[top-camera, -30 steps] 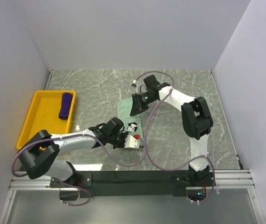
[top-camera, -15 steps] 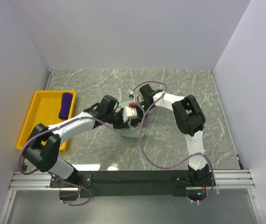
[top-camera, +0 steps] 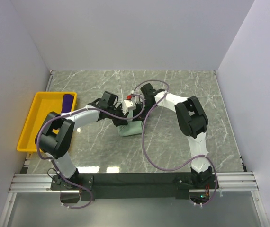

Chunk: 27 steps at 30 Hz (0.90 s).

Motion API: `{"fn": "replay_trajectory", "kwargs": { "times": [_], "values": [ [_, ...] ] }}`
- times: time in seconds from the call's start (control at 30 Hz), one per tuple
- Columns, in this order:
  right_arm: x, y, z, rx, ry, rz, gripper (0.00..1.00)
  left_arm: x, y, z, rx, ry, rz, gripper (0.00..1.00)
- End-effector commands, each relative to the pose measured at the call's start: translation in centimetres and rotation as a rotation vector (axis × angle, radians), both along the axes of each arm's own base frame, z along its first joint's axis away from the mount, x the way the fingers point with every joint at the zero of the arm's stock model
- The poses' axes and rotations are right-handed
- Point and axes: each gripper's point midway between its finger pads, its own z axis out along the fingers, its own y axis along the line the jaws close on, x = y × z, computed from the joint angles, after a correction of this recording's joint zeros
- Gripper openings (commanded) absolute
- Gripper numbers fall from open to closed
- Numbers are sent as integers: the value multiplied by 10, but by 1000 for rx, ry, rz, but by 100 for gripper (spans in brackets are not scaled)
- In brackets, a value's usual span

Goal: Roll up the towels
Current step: Roll the towel

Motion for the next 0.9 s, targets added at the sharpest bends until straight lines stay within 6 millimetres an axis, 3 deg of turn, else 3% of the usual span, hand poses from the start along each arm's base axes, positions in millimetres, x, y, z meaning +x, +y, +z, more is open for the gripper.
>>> {"fn": "replay_trajectory", "kwargs": {
  "times": [0.0, 0.13, 0.23, 0.27, 0.33, 0.5, 0.63, 0.87],
  "values": [
    [33, -3, 37, -11, -147, -33, 31, 2, -2, 7, -21, -30, -24, 1],
    [42, -11, 55, 12, -123, -76, 41, 0, -2, 5, -20, -6, -16, 1],
    [39, -20, 68, 46, -98, -99, 50, 0, -2, -1, -5, 26, -11, 1],
    [36, -21, 79, 75, -99, -100, 51, 1, -3, -1, -5, 34, -7, 1],
    [31, -32, 79, 87, -60, -128, 51, -1, -1, -6, 4, 81, 6, 2],
    [6, -45, 87, 153, -15, -124, 49, 1, 1, -11, 36, 169, 54, 2],
    [-14, -40, 105, 251, 16, -78, 38, -7, 6, -18, 41, 246, 73, 3],
    [-42, -26, 110, 349, 129, -61, 36, -8, 11, -32, 70, 299, 108, 6]
  ]
}}
